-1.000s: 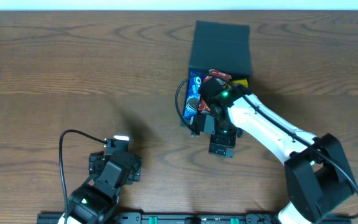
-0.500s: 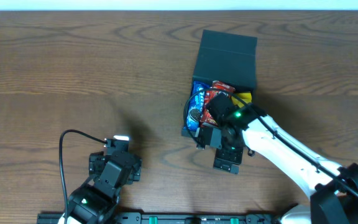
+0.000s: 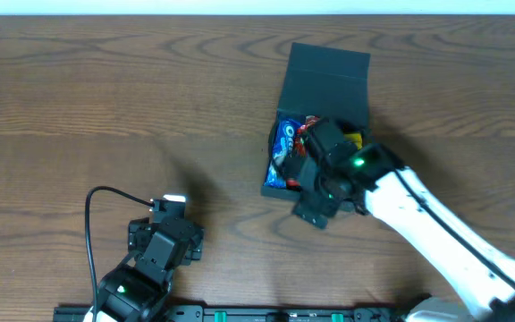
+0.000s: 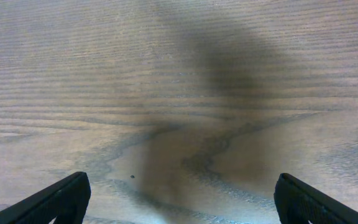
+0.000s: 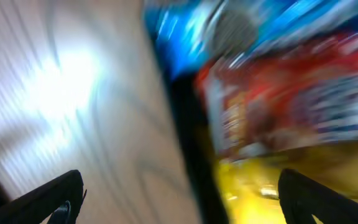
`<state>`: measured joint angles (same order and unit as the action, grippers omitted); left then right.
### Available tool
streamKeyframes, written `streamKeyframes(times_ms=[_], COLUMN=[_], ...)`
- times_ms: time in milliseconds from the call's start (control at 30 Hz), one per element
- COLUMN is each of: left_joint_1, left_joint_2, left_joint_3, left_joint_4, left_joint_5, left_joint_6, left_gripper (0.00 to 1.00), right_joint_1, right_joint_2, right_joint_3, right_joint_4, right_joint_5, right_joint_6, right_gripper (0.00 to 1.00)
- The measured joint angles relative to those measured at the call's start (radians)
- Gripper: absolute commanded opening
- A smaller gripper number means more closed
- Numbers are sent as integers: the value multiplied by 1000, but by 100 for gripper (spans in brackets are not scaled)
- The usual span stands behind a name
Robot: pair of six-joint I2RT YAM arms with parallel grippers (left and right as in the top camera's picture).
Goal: Pack container
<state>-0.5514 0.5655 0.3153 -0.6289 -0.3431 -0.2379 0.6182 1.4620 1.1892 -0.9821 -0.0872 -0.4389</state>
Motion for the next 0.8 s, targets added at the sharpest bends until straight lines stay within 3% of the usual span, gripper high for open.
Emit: streamKeyframes(times_ms=[133, 400, 600, 800], left_joint_1=[0, 0, 0, 0], left_joint_2=[0, 0, 0, 0], left_joint_3=[0, 0, 0, 0], left_joint_4=[0, 0, 0, 0], left_joint_5=[0, 0, 0, 0], left_joint_6=[0, 0, 0, 0], left_gripper=[95, 95, 95, 95], right_joint_1=[5, 5, 5, 4], right_joint_2=[-39, -42, -42, -42], right_joint_3=[120, 236, 243, 243], right_joint_4=[-68, -18, -134, -169], right_joint_5=[-41, -43, 140, 280], right_joint_6=[160, 381, 580, 669], right_gripper=[99, 99, 99, 99])
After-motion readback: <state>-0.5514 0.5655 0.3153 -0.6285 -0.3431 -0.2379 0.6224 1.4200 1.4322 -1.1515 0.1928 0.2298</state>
